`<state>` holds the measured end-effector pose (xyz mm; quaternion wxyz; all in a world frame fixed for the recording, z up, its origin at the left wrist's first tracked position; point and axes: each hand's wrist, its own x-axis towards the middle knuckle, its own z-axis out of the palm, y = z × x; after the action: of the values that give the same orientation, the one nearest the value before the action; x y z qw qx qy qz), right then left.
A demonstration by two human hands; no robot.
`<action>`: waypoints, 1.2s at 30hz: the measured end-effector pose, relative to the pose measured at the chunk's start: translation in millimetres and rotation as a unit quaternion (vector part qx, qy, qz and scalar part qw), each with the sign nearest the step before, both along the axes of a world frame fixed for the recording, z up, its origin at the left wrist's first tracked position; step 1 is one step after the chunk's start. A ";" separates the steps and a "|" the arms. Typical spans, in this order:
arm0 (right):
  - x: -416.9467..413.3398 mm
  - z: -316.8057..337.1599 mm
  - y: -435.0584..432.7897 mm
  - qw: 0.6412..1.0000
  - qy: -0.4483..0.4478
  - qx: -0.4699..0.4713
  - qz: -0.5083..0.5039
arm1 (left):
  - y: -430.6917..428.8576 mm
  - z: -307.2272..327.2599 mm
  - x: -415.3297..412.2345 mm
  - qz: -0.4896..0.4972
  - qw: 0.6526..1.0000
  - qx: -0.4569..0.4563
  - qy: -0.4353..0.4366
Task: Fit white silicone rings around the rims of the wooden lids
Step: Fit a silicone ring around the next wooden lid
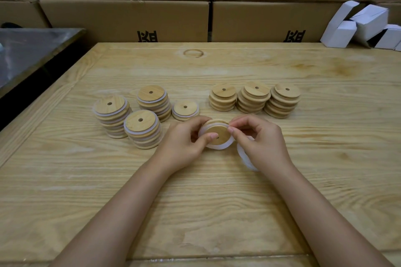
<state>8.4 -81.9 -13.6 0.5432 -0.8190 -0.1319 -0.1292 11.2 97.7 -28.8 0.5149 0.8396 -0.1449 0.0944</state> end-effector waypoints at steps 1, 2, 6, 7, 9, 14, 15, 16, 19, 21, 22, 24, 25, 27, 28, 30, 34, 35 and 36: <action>-0.7 0.1 1.0 1.000 -0.010 -0.007 0.000 | -1.4 -0.2 0.4 -0.004 1.000 -0.009 0.002; -1.1 0.2 1.7 1.000 -0.016 -0.009 0.001 | -2.0 -0.8 0.9 -0.009 1.000 -0.028 0.007; -1.9 0.2 3.5 1.000 -0.021 0.002 -0.008 | -1.0 -2.2 3.2 -0.023 0.994 -0.103 0.028; -1.9 0.1 3.8 1.000 -0.023 0.004 -0.011 | -1.0 -2.6 4.0 -0.026 0.992 -0.121 0.032; -1.6 -0.2 4.5 1.000 -0.027 0.006 -0.014 | -1.5 -3.7 5.3 -0.032 0.988 -0.144 0.042; -0.4 -2.2 4.6 0.999 -0.004 0.036 -0.024 | -2.0 -7.5 7.0 -0.048 0.989 -0.138 0.032; 0.0 -2.2 4.6 0.999 0.001 0.047 -0.025 | -2.1 -7.6 7.2 -0.049 0.988 -0.141 0.030; 0.5 -2.1 4.7 0.998 0.005 0.059 -0.025 | -2.4 -7.6 7.3 -0.048 0.988 -0.143 0.028; 1.6 -1.9 4.7 0.996 0.014 0.079 -0.025 | -4.4 -7.3 6.3 -0.042 0.987 -0.152 0.032; 1.2 -1.8 4.8 0.997 0.014 0.077 -0.022 | -6.1 -6.7 5.2 -0.041 0.982 -0.181 0.045; 0.9 -1.3 5.0 0.997 0.010 0.071 -0.019 | -6.7 -6.3 4.8 -0.040 0.978 -0.196 0.052; 0.3 0.2 5.9 0.998 -0.002 0.056 -0.015 | -7.4 -5.4 4.4 -0.039 0.973 -0.218 0.060; 0.0 0.9 6.2 0.999 -0.008 0.048 -0.012 | -7.5 -5.1 4.1 -0.039 0.971 -0.226 0.063; -0.5 1.7 6.5 0.999 -0.016 0.036 -0.009 | -7.7 -4.5 4.0 -0.042 0.968 -0.239 0.066; -0.9 1.8 6.2 0.999 -0.019 0.032 -0.009 | -7.6 -4.2 4.0 -0.043 0.967 -0.243 0.066; -1.8 1.5 5.8 0.999 -0.019 0.027 -0.010 | -7.3 -4.0 4.0 -0.045 0.967 -0.242 0.065; -2.2 0.0 6.0 0.999 -0.029 0.012 -0.025 | -7.6 -4.6 3.4 -0.056 0.973 -0.219 0.055; -2.1 0.1 6.2 0.999 -0.033 0.007 -0.028 | -7.6 -4.9 3.2 -0.057 0.973 -0.217 0.053; -2.1 0.3 6.2 0.999 -0.038 0.004 -0.030 | -7.8 -5.3 3.1 -0.058 0.973 -0.218 0.051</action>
<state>6.3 -75.7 -13.3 0.5373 -0.8148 -0.1272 -0.1767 14.3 89.9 -34.1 0.6966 0.7014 -0.1423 0.0505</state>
